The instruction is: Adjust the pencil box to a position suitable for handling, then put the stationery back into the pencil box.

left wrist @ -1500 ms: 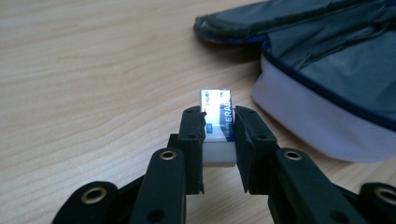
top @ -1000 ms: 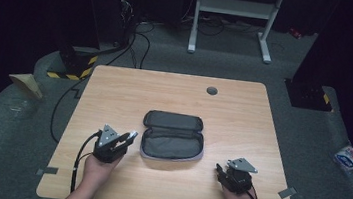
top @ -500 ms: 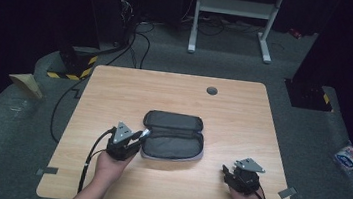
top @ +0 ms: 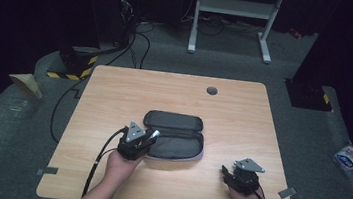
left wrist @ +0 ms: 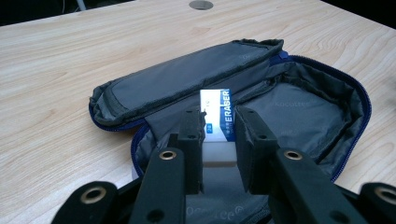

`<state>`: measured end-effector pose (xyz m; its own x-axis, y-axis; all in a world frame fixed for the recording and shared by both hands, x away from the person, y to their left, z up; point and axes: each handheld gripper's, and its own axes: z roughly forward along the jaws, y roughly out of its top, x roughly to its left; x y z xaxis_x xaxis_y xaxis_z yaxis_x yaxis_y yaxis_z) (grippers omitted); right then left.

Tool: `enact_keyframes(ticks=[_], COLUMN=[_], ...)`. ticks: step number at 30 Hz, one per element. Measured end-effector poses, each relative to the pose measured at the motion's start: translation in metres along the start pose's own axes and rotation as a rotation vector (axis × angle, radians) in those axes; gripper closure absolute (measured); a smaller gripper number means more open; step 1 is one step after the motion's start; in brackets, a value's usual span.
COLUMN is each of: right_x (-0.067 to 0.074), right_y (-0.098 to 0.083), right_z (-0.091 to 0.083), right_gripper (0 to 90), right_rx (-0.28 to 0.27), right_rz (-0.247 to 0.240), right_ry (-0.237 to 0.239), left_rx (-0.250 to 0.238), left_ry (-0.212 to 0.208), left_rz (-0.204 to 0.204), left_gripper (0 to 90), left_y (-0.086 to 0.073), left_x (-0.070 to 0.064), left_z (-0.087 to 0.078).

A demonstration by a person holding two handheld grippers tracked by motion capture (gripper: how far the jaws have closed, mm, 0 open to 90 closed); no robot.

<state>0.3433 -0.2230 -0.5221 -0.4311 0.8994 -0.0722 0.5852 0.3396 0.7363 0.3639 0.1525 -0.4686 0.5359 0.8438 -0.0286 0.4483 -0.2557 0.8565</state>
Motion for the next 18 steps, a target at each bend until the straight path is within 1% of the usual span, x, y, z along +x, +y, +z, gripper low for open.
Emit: enact_keyframes(ticks=[8,10,13,14,15,17,18], right_x=[0.0,0.0,0.0,0.0,-0.001,-0.001,-0.002], right_y=[-0.001,-0.001,-0.001,-0.001,-0.001,-0.001,-0.001], right_z=[0.0,0.0,0.0,0.0,0.0,0.0,0.0], right_gripper=[44.7,44.8,44.8,44.7,44.7,44.7,44.7], right_rx=[-0.002,-0.005,-0.003,-0.005,-0.003,-0.002,-0.001], right_rz=[0.002,-0.008,-0.004,-0.006,0.004,0.01,0.014], right_ry=[0.004,0.009,0.008,0.009,0.007,0.008,0.008], left_rx=[0.011,0.018,0.03,0.039,0.052,0.071,0.082], left_ry=[0.008,0.01,0.016,0.014,0.019,0.019,0.023], left_rz=[-0.01,-0.008,-0.011,-0.015,-0.007,-0.011,-0.005], left_gripper=[73.0,73.0,73.0,73.0,73.0,73.0,73.0], left_y=[-0.001,-0.002,-0.004,-0.004,-0.005,-0.005,-0.006], left_x=[-0.001,0.0,0.001,0.001,0.002,0.004,0.005], left_z=[0.003,0.004,0.007,0.009,0.011,0.014,0.016])
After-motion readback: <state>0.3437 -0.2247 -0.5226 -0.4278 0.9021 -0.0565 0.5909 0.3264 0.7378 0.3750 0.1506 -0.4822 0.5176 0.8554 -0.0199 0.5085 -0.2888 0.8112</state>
